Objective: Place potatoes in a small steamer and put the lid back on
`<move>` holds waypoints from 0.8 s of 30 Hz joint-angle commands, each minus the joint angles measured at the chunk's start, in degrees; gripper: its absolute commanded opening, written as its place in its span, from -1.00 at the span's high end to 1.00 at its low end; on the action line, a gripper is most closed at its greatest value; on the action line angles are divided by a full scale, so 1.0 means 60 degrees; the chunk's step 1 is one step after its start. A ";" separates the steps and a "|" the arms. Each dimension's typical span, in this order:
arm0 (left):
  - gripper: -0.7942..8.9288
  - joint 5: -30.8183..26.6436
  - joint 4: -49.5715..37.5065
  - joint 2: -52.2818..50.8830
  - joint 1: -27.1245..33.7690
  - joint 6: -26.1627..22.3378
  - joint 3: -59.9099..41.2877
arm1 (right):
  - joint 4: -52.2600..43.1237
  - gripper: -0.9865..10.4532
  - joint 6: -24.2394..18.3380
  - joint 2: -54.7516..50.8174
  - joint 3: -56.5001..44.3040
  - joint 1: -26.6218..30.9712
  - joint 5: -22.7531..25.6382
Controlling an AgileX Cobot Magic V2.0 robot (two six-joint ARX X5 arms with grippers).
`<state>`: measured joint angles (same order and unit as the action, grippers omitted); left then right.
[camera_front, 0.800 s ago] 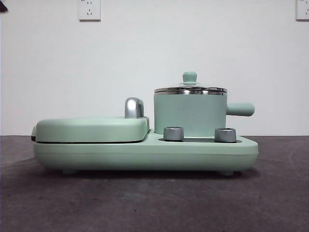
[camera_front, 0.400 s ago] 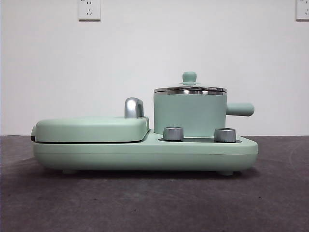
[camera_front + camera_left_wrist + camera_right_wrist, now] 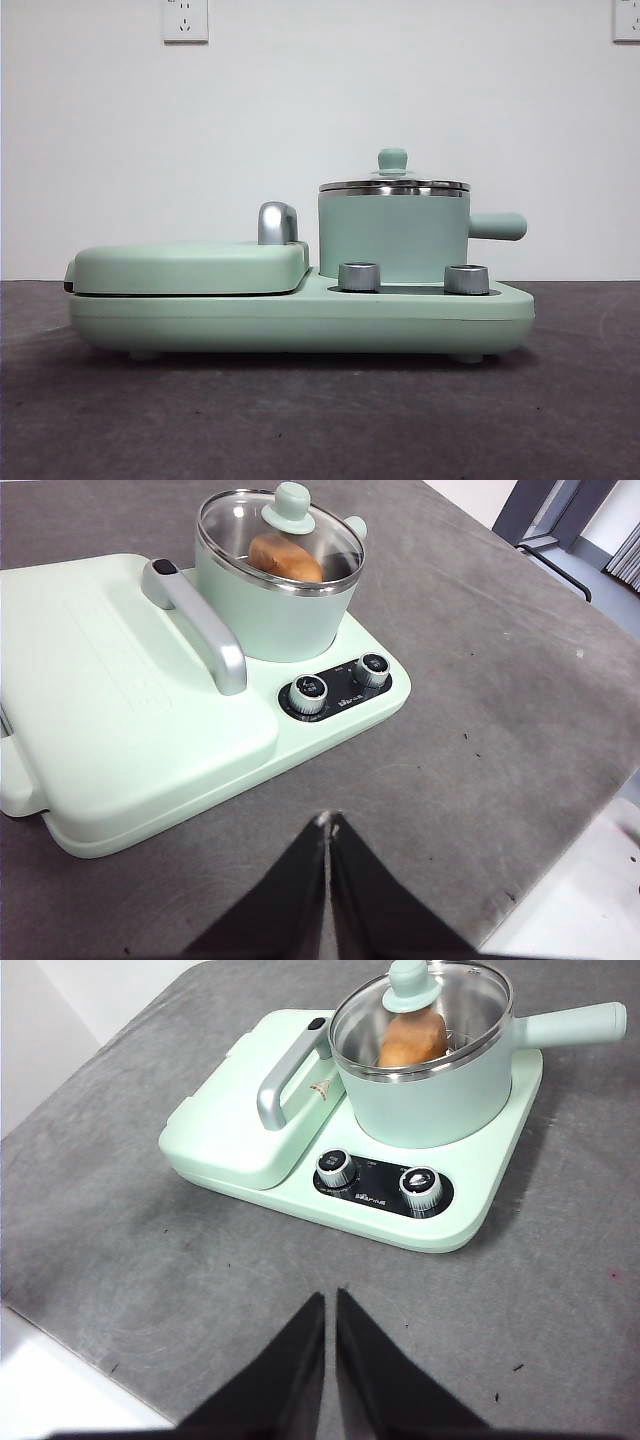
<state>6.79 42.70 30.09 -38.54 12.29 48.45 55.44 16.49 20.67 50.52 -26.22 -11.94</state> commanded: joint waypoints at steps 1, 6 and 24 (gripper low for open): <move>0.83 0.0015 -0.0164 0.0033 -0.0069 0.0036 0.0069 | -0.0095 0.80 -0.0073 0.0029 0.0073 -0.0044 -0.0004; 0.83 0.0058 -0.0408 -0.0310 0.0423 0.0036 -0.0157 | -0.0095 0.80 -0.0073 0.0025 0.0073 -0.0047 -0.0004; 0.83 0.0022 -0.4470 -0.5034 0.6273 -0.2084 -0.6696 | -0.0095 0.80 -0.0077 0.0025 0.0073 -0.0047 0.0000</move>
<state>6.87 16.95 0.54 -1.28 0.80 8.51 55.44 16.49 20.67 50.52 -26.22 -11.94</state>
